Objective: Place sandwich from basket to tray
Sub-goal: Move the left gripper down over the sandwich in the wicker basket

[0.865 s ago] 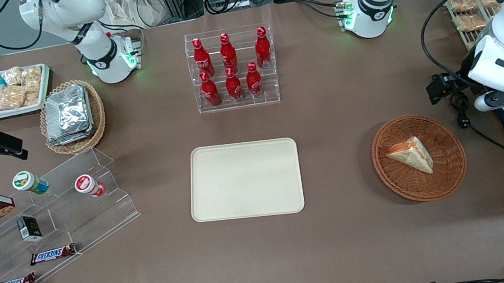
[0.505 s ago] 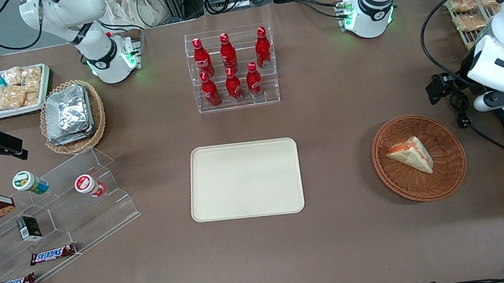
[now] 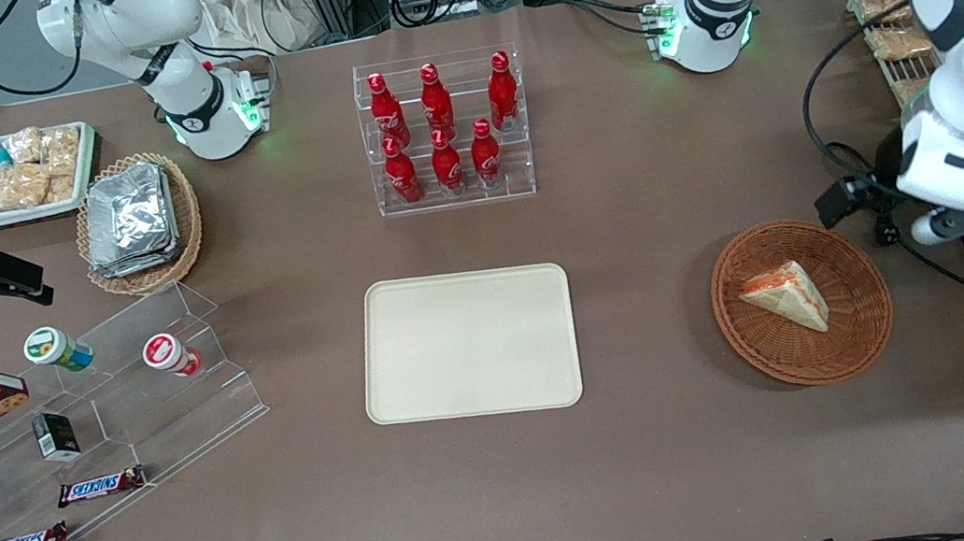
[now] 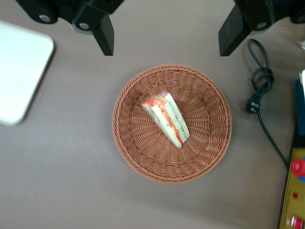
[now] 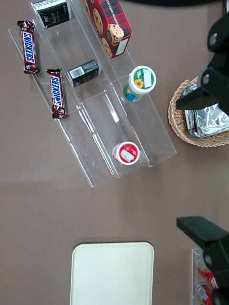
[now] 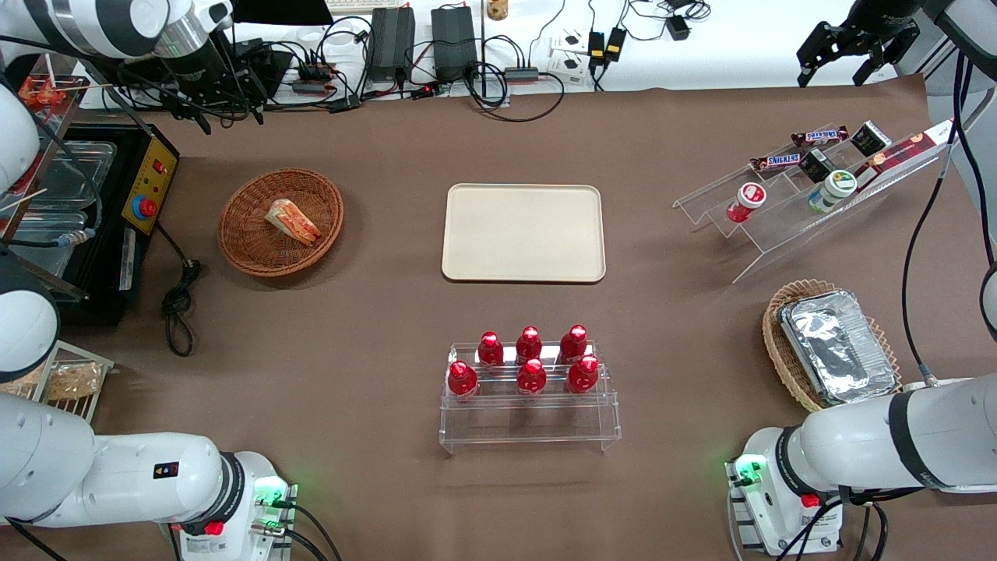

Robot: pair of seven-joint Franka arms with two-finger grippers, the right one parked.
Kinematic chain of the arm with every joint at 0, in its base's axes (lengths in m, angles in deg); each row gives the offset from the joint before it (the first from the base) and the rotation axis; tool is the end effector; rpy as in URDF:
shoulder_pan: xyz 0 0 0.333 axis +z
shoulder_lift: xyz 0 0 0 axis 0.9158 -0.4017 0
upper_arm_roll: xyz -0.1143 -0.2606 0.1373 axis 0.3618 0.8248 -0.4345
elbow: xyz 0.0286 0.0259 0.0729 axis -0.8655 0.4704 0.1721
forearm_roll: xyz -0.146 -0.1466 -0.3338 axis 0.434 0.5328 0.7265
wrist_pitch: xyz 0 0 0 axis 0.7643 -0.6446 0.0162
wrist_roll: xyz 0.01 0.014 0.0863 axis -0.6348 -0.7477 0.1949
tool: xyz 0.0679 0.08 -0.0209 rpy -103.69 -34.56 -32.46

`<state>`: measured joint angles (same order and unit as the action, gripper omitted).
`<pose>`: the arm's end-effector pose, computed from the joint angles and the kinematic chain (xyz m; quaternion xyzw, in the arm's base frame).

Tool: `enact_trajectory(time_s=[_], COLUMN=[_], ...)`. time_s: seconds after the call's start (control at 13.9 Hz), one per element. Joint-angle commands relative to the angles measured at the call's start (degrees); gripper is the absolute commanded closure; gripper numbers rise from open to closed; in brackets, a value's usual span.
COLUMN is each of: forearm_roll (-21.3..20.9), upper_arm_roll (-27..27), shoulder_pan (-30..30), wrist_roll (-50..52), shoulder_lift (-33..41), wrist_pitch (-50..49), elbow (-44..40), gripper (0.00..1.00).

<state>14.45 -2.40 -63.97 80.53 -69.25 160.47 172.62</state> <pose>0.5846 -0.0595 0.5197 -0.9871 -0.1594 0.0091 0.0080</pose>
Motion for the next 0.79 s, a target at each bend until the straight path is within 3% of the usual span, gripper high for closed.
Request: enact_trajectory(time_s=[0.0,0.14,0.72], forearm_roll=[-1.66,-3.6,-3.34], upper_arm_roll=[0.52,0.43,0.17], shoulder_pan=[0.73,1.08,1.61], wrist_roll=[9.96,12.6,22.36], shoulder_lift=[-2.81,-3.43,-8.53], wrist_pitch=[6.32,14.4,30.76], elbow=[3.62,9.76,22.18], gripper=[0.03,0.03,0.03])
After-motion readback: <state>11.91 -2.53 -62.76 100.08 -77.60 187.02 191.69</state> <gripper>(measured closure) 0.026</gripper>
